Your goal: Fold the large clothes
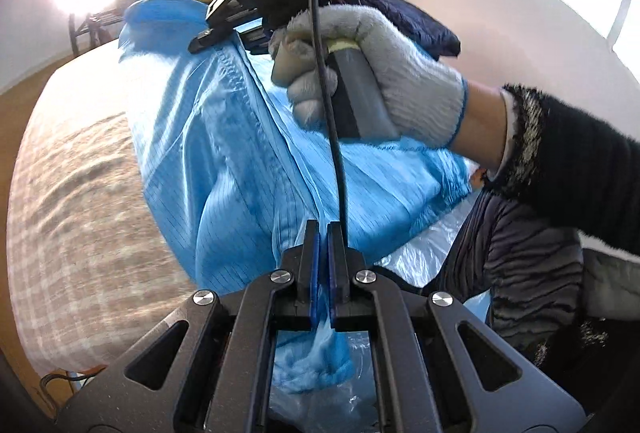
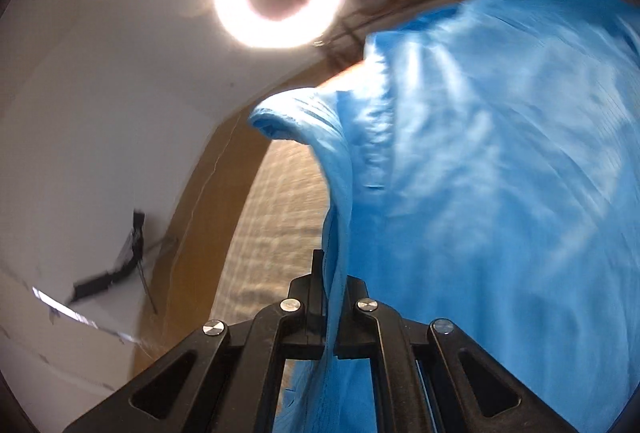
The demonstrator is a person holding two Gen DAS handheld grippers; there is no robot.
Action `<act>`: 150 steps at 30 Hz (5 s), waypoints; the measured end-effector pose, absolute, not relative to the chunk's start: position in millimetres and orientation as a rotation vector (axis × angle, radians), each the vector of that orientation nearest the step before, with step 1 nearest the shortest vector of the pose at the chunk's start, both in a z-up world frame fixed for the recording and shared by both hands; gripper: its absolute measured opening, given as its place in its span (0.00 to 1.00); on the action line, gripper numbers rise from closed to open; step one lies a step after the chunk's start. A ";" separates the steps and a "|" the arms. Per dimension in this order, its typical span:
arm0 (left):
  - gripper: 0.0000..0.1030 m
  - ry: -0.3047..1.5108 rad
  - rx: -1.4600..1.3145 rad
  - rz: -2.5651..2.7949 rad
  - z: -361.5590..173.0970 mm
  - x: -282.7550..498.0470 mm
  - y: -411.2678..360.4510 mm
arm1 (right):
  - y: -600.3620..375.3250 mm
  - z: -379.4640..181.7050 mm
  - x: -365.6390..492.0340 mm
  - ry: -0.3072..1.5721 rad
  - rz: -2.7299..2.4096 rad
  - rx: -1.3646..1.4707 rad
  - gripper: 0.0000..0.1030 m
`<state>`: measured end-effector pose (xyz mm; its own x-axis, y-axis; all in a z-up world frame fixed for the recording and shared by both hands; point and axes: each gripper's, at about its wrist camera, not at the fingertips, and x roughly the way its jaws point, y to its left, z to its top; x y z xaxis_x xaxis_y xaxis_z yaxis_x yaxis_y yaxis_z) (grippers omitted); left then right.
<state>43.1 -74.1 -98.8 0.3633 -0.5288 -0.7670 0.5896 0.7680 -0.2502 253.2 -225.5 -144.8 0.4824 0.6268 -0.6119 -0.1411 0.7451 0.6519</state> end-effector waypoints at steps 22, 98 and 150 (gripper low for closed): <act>0.01 1.029 -0.031 -0.716 -109.7 1.7 -41.6 | -285.3 -141.9 242.1 1.051 0.432 0.367 0.38; 0.12 1.277 -0.315 -0.522 -206.8 177.7 -25.7 | -251.6 -208.3 33.0 1.337 0.736 0.725 0.04; 0.09 1.273 -0.496 -0.492 -202.4 44.2 22.7 | -248.6 -241.0 49.6 1.361 0.866 0.686 0.08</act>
